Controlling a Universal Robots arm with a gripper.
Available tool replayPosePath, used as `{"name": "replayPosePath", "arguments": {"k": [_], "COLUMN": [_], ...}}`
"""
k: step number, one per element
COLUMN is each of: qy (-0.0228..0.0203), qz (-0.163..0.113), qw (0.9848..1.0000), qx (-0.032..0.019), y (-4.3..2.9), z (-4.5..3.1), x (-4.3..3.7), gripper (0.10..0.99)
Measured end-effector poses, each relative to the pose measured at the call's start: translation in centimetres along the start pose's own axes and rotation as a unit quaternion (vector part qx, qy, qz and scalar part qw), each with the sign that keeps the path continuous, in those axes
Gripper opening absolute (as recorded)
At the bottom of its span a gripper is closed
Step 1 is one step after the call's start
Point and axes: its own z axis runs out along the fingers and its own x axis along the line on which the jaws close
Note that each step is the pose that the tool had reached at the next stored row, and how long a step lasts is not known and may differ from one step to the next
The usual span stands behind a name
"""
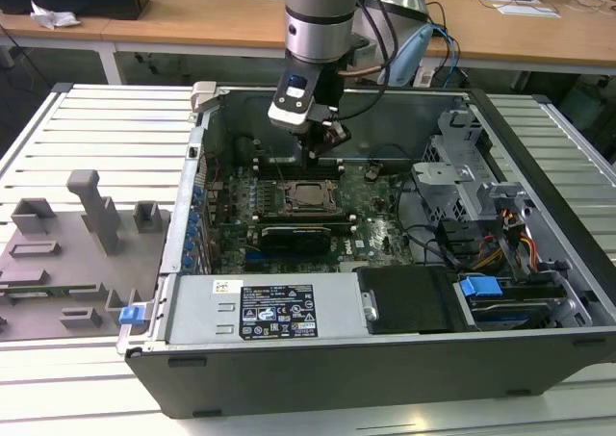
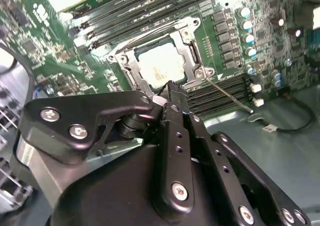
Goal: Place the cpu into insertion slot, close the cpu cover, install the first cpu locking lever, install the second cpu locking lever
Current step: 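Install the first cpu locking lever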
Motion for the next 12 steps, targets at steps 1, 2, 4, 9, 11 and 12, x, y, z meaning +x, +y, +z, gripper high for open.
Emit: {"name": "replayPosePath", "arguments": {"k": [1,2,4,9,11,12], "qy": [0.0004,0.0007,0.0013,0.0024,0.0028,0.0031], "qz": [-0.014,-0.021,-0.042,-0.077,-0.091,-0.098], "qw": [0.9999,0.9998,0.9991,0.9971,0.9959,0.9951], "qx": [0.0000,0.0000,0.0001,0.0001,0.0002,0.0002], "y": [0.00,0.00,0.00,0.00,0.00,0.00], "z": [0.00,0.00,0.00,0.00,0.00,0.00], "x": [0.00,0.00,0.00,0.00,0.00,0.00], "gripper": [0.106,0.106,0.106,0.106,0.106,0.106]}}
